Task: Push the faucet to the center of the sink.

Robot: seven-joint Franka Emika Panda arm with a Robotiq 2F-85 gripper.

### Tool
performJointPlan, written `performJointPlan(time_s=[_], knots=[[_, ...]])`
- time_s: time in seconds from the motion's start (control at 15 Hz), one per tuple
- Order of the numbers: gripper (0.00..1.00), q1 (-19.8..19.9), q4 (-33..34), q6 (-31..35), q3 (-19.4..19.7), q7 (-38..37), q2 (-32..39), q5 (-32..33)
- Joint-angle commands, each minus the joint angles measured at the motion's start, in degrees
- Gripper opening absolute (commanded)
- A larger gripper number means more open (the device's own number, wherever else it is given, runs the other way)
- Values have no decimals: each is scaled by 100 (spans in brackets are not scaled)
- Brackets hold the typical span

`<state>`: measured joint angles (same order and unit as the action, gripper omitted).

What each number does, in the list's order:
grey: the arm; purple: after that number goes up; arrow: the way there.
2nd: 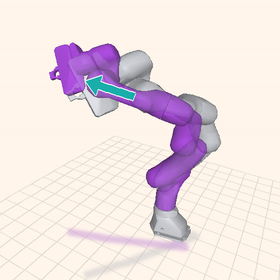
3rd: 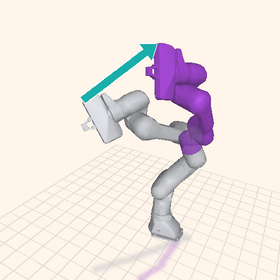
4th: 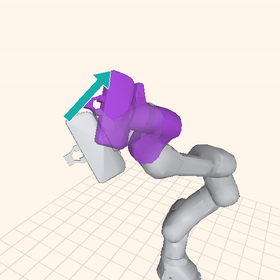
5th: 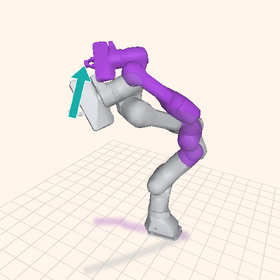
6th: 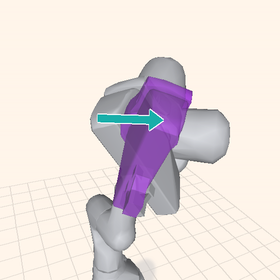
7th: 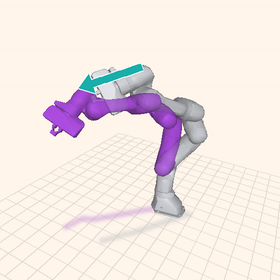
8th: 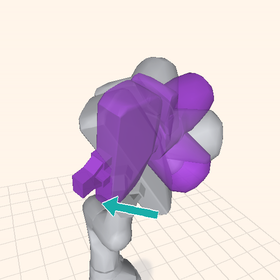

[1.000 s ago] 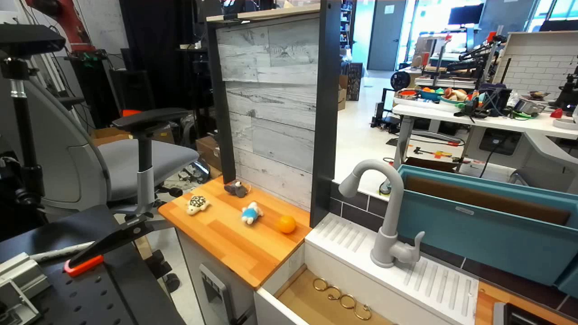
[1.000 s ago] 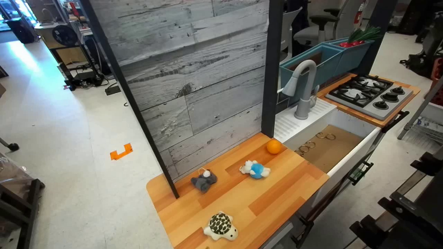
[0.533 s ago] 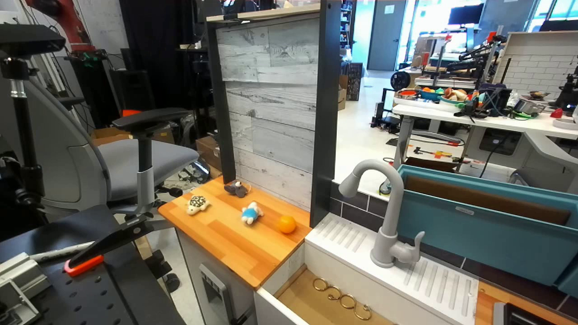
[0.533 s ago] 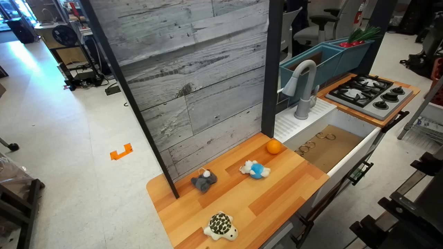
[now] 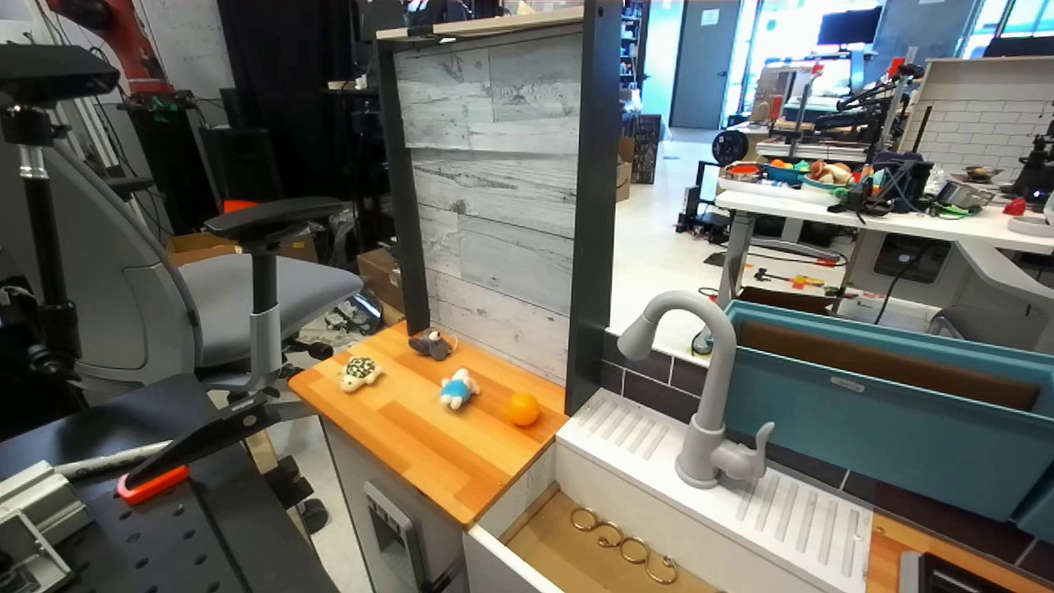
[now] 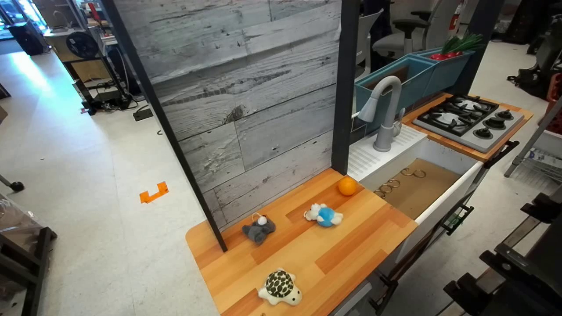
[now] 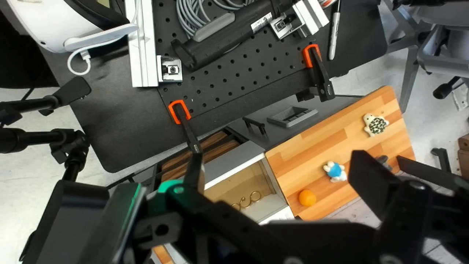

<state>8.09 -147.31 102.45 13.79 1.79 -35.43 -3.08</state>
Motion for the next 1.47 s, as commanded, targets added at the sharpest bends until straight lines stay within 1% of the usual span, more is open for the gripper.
performJointPlan(time_s=[0.0, 0.2, 0.33, 0.53, 0.73, 0.8, 0.93, 1.2, 1.4], knots=[[100, 115, -18, 81, -443, -450, 145, 68], [100, 24, 74, 279, -856, -1018, 703, 146], [100, -47, 236, 523, -1181, -1505, 1290, 185], [100, -152, 557, 1000, -1551, -2203, 2253, 221], [100, -316, 914, 1691, -1789, -2879, 3163, 570], [100, -382, 1060, 1917, -1825, -3123, 3489, 819], [100, -537, 1364, 2290, -1784, -3558, 4083, 1307], [100, -906, 1975, 2853, -1465, -4315, 5081, 2097], [100, -1104, 2455, 3401, -1187, -4540, 5786, 2169]])
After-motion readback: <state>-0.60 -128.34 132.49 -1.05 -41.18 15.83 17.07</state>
